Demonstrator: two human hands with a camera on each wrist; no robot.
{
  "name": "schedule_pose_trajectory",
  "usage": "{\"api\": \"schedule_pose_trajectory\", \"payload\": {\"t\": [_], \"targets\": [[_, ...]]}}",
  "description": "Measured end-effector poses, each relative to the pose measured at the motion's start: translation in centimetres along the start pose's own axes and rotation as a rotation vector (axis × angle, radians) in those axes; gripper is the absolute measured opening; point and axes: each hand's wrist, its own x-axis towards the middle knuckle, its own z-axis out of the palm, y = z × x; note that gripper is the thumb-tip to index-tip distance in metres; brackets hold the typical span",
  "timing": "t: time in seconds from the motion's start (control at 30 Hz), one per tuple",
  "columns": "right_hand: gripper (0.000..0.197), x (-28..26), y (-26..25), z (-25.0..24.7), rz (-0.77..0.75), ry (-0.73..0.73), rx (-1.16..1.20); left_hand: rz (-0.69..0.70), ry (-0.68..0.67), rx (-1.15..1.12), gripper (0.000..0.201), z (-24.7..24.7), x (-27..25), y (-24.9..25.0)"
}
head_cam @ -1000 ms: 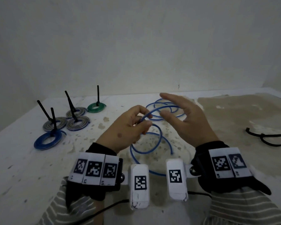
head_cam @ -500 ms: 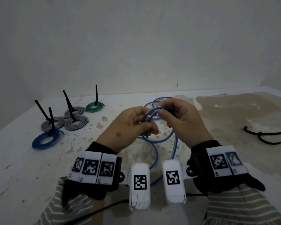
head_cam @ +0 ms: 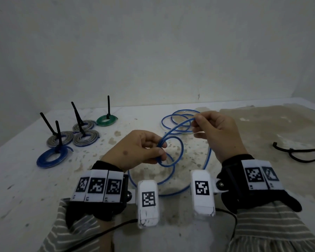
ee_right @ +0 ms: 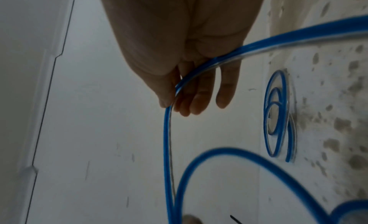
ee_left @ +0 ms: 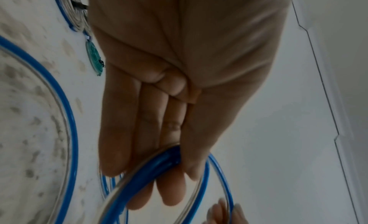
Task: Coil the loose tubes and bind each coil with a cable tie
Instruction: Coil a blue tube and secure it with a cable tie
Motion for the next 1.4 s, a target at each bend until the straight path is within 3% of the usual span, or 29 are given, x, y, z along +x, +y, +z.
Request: {"api": "schedule_pose_trajectory", "payload": {"t": [0.2, 0.4, 0.57, 0.63, 0.73, 0.8, 0.9, 1.03, 1.23, 1.4], "targets": [[0.021, 0.9, 0.8, -2.5, 0.101, 0.237, 0.073, 0.017, -0.007, -0.034, 0.015, -0.9, -0.6, 0.0], [0.021, 0.5, 1.7, -1.2, 0.205, -0.052, 0.014, 0.125, 0.351, -0.28, 0.017, -0.9, 0.4, -0.4], [0.026, -0.2, 1.4, 0.5, 0.157, -0.252, -0.137, 0.115, 0.469, -0.478, 0.015, -0.4, 1.0, -0.3], [0.026, -0.3, 1.5, 0.6, 0.138, -0.284, -0.216, 0.113, 0.467, -0.418, 0.016, -0.4, 0.9, -0.4], [0.051, -0.5, 1.2, 0.3, 0.062, -0.299, -0.154, 0.108, 0.386, -0.186, 0.021, -0.3, 0.6, -0.5], [0.058, -0.7, 0.5, 0.3, -0.015, -0.301, -0.104, 0.087, 0.29, -0.017, 0.023, 0.1, 0.4, -0.3], [0.035, -1.0, -0.1, 0.9, -0.1, -0.359, -0.143, 0.077, 0.214, 0.116, 0.018, 0.9, 0.5, 0.0], [0.015, -1.3, -0.3, 1.4, -0.203, -0.337, -0.256, 0.06, 0.178, 0.098, 0.015, 1.0, 0.4, 0.3], [0.023, -0.6, -0.4, -0.3, -0.226, -0.209, -0.229, 0.069, 0.092, -0.028, 0.018, 1.1, 0.0, 0.8], [0.027, -0.4, -0.5, -0.7, -0.168, -0.133, -0.079, 0.119, 0.173, -0.112, 0.021, 1.0, 0.0, 0.9]]}}
